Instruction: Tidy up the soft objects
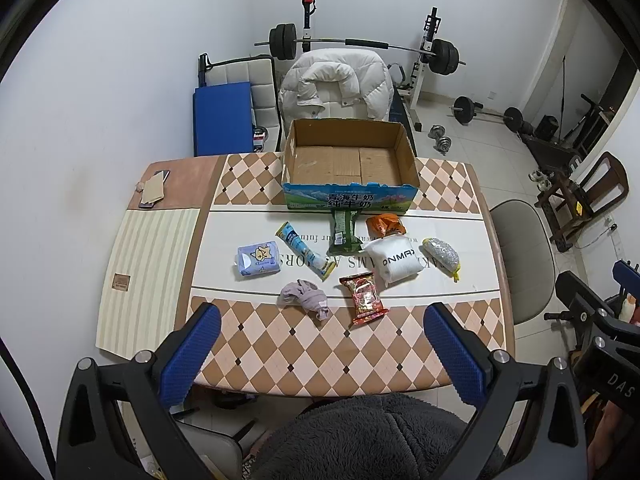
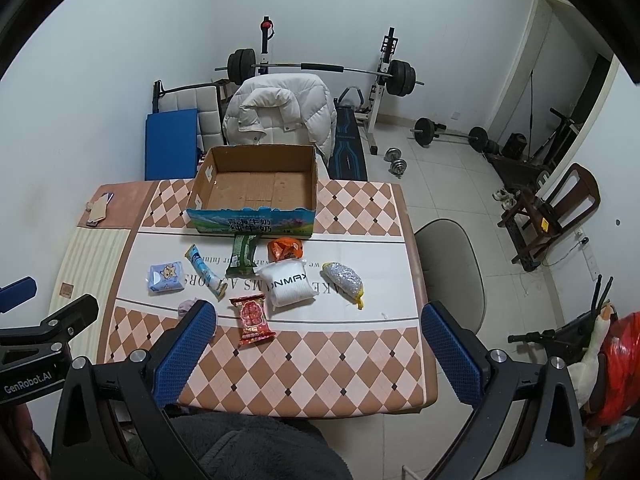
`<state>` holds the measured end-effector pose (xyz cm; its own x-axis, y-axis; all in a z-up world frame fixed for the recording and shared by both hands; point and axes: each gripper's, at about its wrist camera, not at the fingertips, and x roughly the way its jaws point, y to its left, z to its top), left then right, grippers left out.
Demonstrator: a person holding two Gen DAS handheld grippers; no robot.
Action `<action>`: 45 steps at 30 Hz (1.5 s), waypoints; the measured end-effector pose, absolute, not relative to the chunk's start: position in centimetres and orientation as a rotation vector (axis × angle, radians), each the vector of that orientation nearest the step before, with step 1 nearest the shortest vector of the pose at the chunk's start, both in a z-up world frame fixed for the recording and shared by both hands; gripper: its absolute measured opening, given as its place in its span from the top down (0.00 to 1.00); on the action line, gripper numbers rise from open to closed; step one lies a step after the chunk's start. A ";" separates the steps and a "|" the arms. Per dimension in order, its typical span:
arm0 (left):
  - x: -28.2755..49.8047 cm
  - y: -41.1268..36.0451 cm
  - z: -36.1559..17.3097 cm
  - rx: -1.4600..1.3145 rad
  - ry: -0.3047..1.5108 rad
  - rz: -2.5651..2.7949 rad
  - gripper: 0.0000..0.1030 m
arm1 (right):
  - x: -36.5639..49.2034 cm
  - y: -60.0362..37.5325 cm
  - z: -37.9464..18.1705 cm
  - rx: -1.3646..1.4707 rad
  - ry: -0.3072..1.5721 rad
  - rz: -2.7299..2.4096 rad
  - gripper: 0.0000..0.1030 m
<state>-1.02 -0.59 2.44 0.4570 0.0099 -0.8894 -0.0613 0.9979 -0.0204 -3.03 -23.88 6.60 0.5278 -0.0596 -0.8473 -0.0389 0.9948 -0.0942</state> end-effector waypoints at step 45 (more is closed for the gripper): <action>1.1 0.3 0.5 -0.054 1.121 0.048 0.00 | 0.3 -22.2 7.0 -0.098 1.026 0.010 0.00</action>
<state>1.11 0.26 0.55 0.4338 0.0114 -0.9009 -0.0661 0.9976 -0.0192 0.30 -22.16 6.99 0.5189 -0.0374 -0.8540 -0.0547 0.9955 -0.0769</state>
